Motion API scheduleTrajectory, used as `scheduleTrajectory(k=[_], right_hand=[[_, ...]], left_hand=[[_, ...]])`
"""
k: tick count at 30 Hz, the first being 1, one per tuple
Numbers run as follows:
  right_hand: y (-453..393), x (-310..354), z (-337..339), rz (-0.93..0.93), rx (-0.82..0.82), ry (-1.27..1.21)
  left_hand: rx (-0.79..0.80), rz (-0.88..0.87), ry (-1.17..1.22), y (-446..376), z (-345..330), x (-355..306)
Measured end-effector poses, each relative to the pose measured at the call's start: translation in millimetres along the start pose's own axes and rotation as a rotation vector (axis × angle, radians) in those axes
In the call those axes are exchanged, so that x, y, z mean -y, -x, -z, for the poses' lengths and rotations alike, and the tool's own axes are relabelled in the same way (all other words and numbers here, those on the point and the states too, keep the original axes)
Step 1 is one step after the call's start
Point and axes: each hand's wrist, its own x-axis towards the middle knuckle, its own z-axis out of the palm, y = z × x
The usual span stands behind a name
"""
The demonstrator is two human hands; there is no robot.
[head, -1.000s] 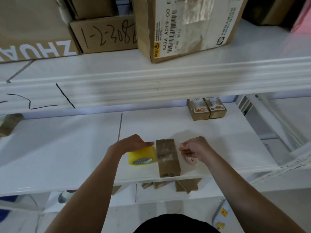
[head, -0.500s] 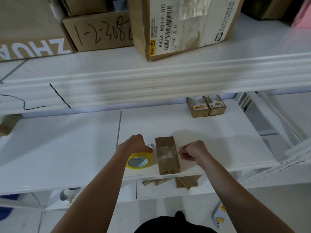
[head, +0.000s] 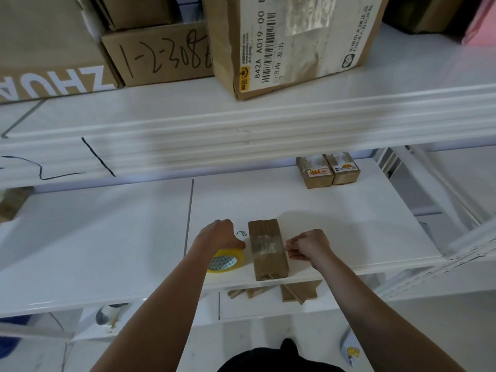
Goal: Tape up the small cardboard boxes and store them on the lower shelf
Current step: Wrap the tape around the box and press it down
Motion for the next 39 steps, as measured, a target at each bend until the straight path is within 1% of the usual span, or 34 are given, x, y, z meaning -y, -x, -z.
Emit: scheduleTrajectory(k=[4, 9, 12, 17, 20, 23, 26, 33, 35, 37, 39], right_hand=[[-1, -1, -3, -0.006, -0.040, 0.013], [-1, -2, -6, -0.062, -0.087, 0.015], [-1, -3, -10, -0.052, -0.114, 0.057], [5, -10, -20, 0.028, -0.151, 0.210], [10, -12, -24, 0.060, -0.217, 0.295], [11, -10, -27, 0.120, -0.282, 0.431], [15, -5, -36, 0.155, -0.313, 0.521], [25, -1, -54, 0.194, -0.294, 0.729], [24, 2, -58, 0.176, -0.283, 0.771], [23, 5, -64, 0.152, -0.233, 0.791], [21, 8, -73, 0.081, -0.172, 0.799]], left_hand=[[0.005, 0.015, -0.022, -1, 1, -5], [0.020, 0.024, -0.070, -3, -2, -12], [0.025, 0.021, -0.088, -5, -3, -15], [0.011, 0.026, -0.104, -5, -5, -20], [-0.009, 0.031, -0.117, -5, -8, -21], [-0.017, 0.028, -0.125, -6, -12, -21], [-0.022, 0.020, -0.129, -7, -13, -22], [-0.002, 0.033, -0.124, -8, -14, -25], [-0.005, 0.037, -0.118, -9, -14, -25], [-0.008, 0.040, -0.118, -9, -14, -25], [-0.004, 0.039, -0.127, -10, -15, -25]])
